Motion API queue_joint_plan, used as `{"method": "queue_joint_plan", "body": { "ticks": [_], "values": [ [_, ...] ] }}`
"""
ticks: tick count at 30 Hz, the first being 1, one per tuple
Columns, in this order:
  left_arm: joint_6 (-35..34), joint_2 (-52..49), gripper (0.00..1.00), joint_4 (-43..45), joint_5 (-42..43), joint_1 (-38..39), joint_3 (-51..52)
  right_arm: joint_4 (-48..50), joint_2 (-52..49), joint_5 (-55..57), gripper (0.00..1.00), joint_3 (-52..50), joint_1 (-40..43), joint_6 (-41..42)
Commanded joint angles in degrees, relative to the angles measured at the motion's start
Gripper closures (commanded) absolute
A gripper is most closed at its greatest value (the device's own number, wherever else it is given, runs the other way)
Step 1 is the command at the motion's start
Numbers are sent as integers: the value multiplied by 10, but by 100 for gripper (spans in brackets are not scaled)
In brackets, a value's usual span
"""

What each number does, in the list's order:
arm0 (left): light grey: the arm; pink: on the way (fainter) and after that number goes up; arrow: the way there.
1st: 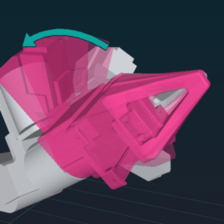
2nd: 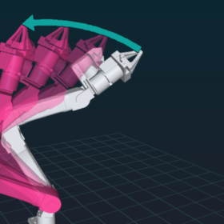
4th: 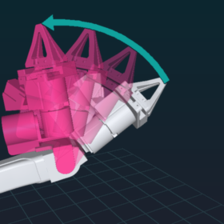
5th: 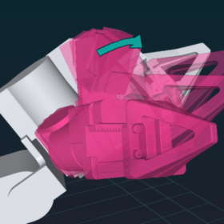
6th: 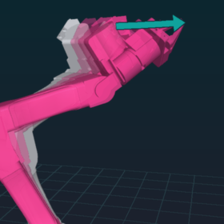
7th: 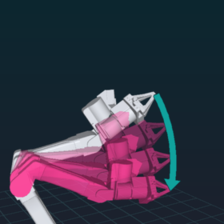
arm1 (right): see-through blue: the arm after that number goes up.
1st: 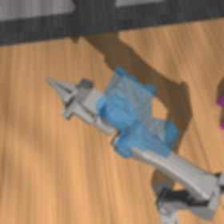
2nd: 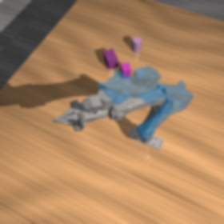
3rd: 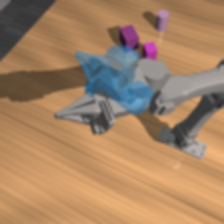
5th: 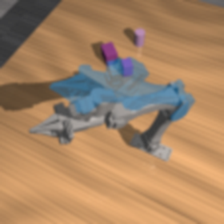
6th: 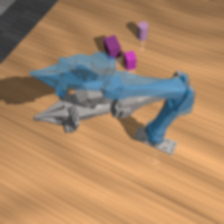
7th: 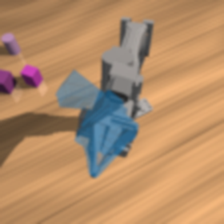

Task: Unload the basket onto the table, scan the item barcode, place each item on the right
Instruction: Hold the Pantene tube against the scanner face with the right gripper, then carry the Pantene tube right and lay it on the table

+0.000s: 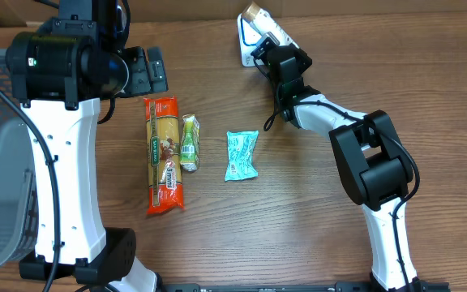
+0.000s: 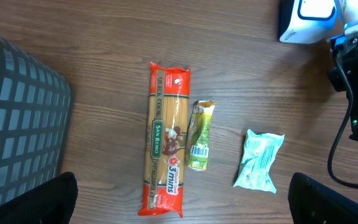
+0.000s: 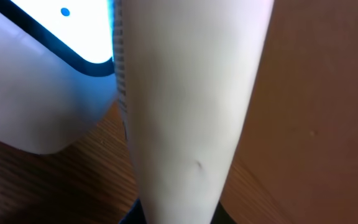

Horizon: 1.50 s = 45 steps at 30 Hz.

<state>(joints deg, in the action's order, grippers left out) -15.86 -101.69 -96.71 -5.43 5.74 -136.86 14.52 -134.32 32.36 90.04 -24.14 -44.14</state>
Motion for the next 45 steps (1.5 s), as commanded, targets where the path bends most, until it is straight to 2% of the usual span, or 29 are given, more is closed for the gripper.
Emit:
{"method": "queue_joint_plan", "body": {
  "ticks": [1, 11, 15, 21, 24, 27, 30, 33, 36, 40, 45],
  "values": [
    [11, -2, 0, -1, -5, 0, -1, 15, 16, 37, 97, 16, -3, 3],
    [11, -2, 0, -1, -5, 0, -1, 15, 23, 75, 97, 16, -25, -6],
    [11, -2, 0, -1, -5, 0, -1, -18, 63, 100, 97, 16, -36, 46],
    [11, -2, 0, -1, -5, 0, -1, -228, 192, -31, 97, 16, -34, 247],
    [11, -2, 0, -1, -5, 0, -1, -352, 274, -120, 97, 16, -20, 417],
    [11, -2, 0, -1, -5, 0, -1, -466, 346, -208, 97, 16, 5, 549],
    [11, -2, 0, -1, -5, 0, -1, -581, 401, -267, 97, 16, 41, 641],
    [11, -2, 0, -1, -5, 0, -1, -685, 425, -298, 96, 16, 86, 691],
    [11, -2, 0, -1, -5, 0, -1, -763, 419, -296, 96, 3, 140, 695],
    [11, -2, 0, -1, -5, 0, -1, -784, 403, -297, 97, -42, 190, 704],
    [11, -2, 0, -1, -5, 0, -1, -743, 400, -270, 96, -131, 242, 780]
  ]
}}
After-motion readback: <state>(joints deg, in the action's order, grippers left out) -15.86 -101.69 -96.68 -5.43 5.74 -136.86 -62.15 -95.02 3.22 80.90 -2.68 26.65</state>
